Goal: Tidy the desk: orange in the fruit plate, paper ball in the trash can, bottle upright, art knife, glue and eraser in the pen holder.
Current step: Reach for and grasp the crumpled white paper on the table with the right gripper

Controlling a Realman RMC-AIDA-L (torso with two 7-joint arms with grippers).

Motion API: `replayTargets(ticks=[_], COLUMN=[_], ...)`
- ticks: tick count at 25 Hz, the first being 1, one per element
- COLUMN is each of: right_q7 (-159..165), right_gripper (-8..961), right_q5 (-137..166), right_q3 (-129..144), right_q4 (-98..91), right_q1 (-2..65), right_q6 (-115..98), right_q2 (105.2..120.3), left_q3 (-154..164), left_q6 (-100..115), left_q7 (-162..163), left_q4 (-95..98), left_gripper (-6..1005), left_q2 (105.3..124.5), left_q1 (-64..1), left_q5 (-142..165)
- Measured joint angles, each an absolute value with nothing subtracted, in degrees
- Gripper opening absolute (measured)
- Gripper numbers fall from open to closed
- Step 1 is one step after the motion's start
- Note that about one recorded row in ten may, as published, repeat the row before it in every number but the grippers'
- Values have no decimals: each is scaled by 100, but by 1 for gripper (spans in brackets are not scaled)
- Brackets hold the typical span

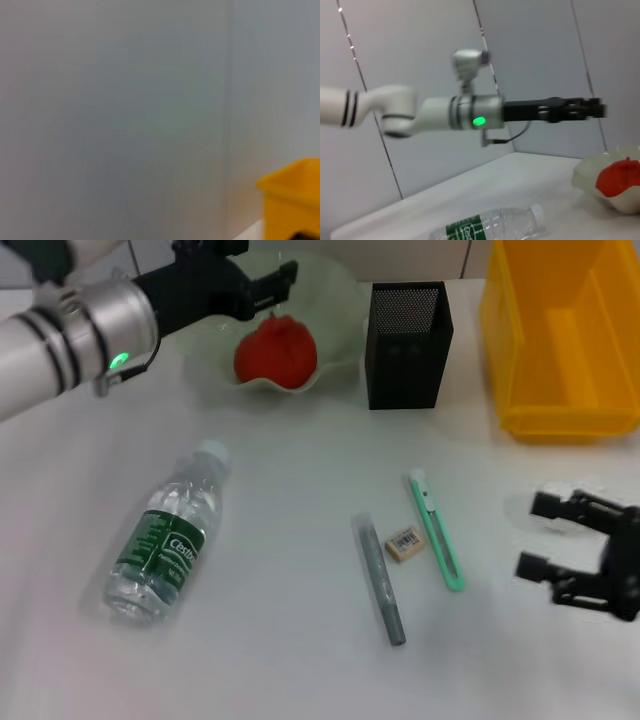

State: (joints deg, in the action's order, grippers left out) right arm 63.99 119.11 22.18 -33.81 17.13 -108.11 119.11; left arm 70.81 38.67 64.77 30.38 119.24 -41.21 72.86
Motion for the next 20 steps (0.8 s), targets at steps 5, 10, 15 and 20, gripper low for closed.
replayTargets(ticks=[5, 10, 15, 20], right_q7=[8541, 10898, 12437, 13225], right_gripper=[831, 832, 831, 831], right_q5=[11925, 12452, 14066, 15160], right_q3=[2283, 3065, 4474, 5780], right_q4=[-5419, -7458, -8744, -8694], right_q1=[1863, 2136, 2487, 2708], right_q6=[-11373, -11102, -10596, -9956], right_q2=[11924, 11908, 11917, 11936], left_q3=[7093, 7109, 7126, 7093], left_q6=[6468, 7691, 8210, 8226], left_q7=[6353, 5381, 5117, 5115], left_q4=[3988, 3826, 3495, 3229], left_gripper=[779, 811, 842, 836], left_q2=[11871, 11894, 11874, 11864], left_q1=[-2525, -1548, -1297, -1319], left_q5=[7280, 7275, 7272, 7271])
